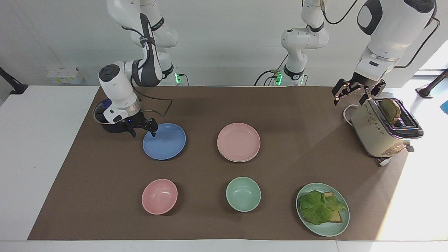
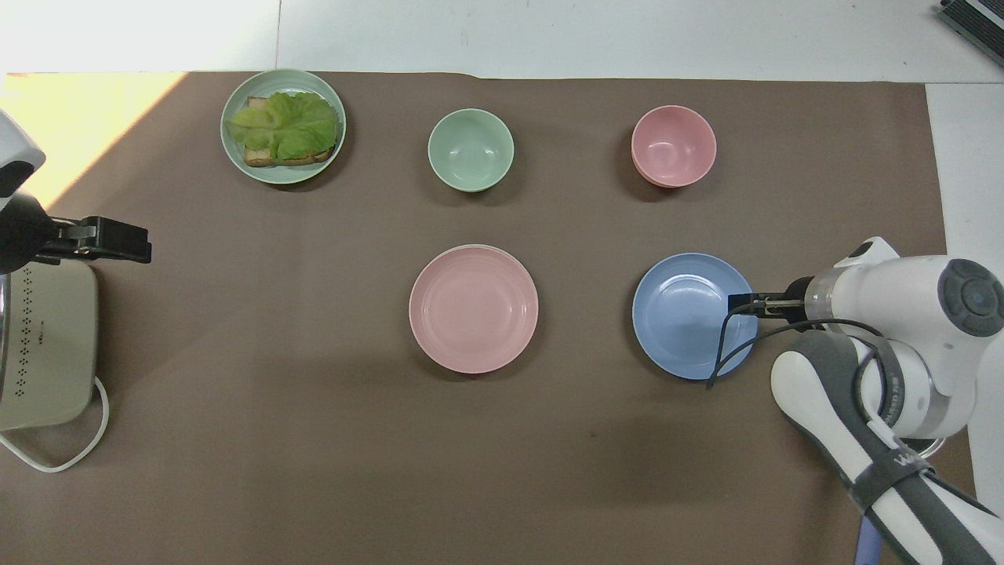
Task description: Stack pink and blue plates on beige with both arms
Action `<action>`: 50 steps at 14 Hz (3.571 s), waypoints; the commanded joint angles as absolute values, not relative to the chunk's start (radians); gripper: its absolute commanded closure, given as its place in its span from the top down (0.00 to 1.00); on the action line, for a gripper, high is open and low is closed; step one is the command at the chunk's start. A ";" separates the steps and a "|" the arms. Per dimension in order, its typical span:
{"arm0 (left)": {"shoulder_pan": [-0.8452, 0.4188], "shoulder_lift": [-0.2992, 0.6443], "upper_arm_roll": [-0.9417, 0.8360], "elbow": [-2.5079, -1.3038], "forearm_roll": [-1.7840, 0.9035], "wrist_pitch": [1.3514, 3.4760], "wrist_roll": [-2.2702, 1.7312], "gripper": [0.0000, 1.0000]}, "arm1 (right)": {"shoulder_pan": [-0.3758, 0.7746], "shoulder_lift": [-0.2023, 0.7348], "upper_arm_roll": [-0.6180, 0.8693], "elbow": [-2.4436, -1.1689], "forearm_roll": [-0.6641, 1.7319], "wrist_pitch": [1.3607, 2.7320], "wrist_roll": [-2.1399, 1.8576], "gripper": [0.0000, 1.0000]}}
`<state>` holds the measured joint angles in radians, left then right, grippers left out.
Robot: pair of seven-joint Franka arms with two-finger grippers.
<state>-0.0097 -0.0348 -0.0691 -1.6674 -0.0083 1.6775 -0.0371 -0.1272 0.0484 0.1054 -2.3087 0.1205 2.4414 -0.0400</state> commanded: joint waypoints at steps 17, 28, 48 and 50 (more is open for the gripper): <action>0.011 -0.028 -0.072 -1.652 0.008 1.655 -0.031 1.00 | -0.062 -0.008 0.121 -2.205 0.430 2.320 -0.097 0.00; 0.011 -0.028 -0.072 -1.651 0.008 1.655 -0.031 1.00 | 0.354 0.241 0.121 -2.059 0.288 2.485 0.406 0.00; 0.011 -0.028 -0.072 -1.651 0.008 1.654 -0.031 1.00 | -0.092 -0.071 0.109 -1.831 -0.009 1.905 0.259 1.00; 0.011 -0.028 -0.072 -1.651 0.008 1.654 -0.031 1.00 | -0.117 -0.061 0.107 -1.722 -0.015 1.757 0.207 1.00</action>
<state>-0.0032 -0.0344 -0.0629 -1.6674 -0.0083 1.6743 -0.0371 -0.0969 -0.0926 0.0927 -1.8360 0.0092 1.8733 0.2420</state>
